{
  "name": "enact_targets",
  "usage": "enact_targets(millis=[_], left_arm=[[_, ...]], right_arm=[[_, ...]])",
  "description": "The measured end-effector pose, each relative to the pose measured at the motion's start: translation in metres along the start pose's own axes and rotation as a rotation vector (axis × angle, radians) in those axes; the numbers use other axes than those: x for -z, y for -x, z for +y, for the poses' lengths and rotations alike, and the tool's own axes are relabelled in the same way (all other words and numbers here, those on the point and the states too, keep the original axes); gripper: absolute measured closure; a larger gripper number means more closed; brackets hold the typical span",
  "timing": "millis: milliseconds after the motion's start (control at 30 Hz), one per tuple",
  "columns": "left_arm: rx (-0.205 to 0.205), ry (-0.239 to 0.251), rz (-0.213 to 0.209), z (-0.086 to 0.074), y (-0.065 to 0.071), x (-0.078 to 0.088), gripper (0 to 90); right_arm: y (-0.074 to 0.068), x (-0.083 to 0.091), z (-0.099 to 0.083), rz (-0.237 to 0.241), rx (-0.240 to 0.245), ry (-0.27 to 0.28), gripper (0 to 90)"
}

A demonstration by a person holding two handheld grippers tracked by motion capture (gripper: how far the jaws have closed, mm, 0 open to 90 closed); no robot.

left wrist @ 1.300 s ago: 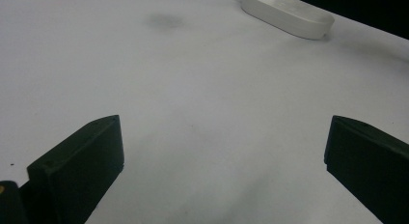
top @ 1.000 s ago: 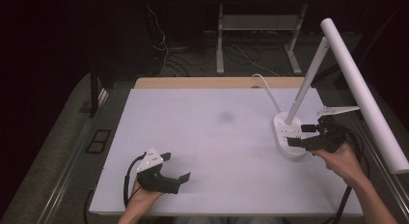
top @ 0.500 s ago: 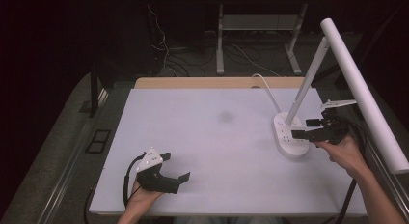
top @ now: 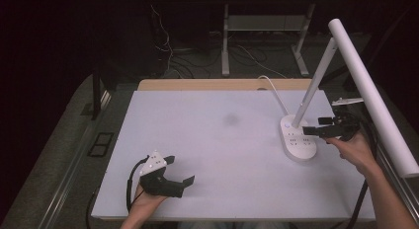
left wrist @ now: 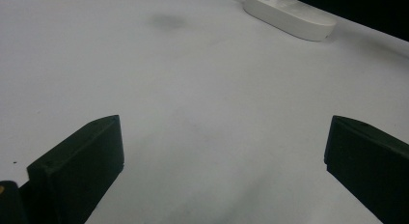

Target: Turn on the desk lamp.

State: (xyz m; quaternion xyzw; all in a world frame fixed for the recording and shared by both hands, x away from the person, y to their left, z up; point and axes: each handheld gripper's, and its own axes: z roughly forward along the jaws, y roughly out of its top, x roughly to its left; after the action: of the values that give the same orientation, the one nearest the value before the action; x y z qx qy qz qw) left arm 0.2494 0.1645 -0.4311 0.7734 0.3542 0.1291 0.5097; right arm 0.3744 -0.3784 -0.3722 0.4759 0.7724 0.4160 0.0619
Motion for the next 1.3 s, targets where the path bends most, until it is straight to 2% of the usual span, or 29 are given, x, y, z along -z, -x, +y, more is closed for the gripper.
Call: enact_targets(millis=[167,200,267,300,367,467,533,633,900,967,1000,1033,1200,1300], left_arm=[[0.001,0.001,0.002,0.0,0.0,0.0,0.0],[0.0,0.001,0.001,0.0,0.0,0.0,0.0],[-0.001,-0.001,0.0,0.0,0.0,0.0,0.0],[0.0,-0.001,0.0,0.0,0.0,0.0,0.0],[0.001,-0.001,0.0,0.0,0.0,0.0,0.0],[0.001,-0.001,0.002,0.0,0.0,0.0,0.0],[-0.001,0.0,0.001,0.0,-0.001,0.0,0.0],[0.001,-0.001,0.0,0.0,0.0,-0.001,0.0],[0.0,0.0,0.0,0.0,0.0,-0.001,0.0],[0.001,0.0,0.001,0.0,0.0,-0.001,0.0],[0.001,0.0,0.001,0.0,0.0,-0.001,0.0],[0.003,0.0,0.002,0.0,0.0,-0.001,0.0],[0.002,0.0,0.001,0.0,0.0,-0.001,0.0],[0.002,0.0,0.002,0.0,0.0,-0.001,0.0]], right_arm=[[0.007,-0.001,0.001,-0.016,-0.004,0.003,0.4],[0.01,-0.002,0.001,-0.024,-0.011,0.0,4.8],[0.012,-0.002,0.001,-0.024,-0.008,0.004,6.0],[0.015,-0.002,0.001,-0.044,-0.022,0.006,6.6],[0.019,-0.002,0.001,-0.048,-0.025,0.014,15.7],[0.024,-0.001,0.0,-0.06,-0.033,0.024,16.7],[0.029,0.0,0.0,-0.058,-0.044,0.04,24.1],[0.033,0.001,-0.001,-0.068,-0.056,0.059,29.3],[0.041,-0.002,-0.002,-0.056,-0.079,0.075,41.7],[0.045,-0.004,-0.002,-0.044,-0.092,0.068,50.6],[0.045,-0.004,-0.002,-0.044,-0.092,0.068,50.6],[0.046,-0.006,-0.003,-0.031,-0.111,0.053,56.3],[0.049,-0.011,-0.003,-0.018,-0.105,0.033,65.0],[0.049,-0.015,-0.003,-0.008,-0.105,0.026,74.1]])
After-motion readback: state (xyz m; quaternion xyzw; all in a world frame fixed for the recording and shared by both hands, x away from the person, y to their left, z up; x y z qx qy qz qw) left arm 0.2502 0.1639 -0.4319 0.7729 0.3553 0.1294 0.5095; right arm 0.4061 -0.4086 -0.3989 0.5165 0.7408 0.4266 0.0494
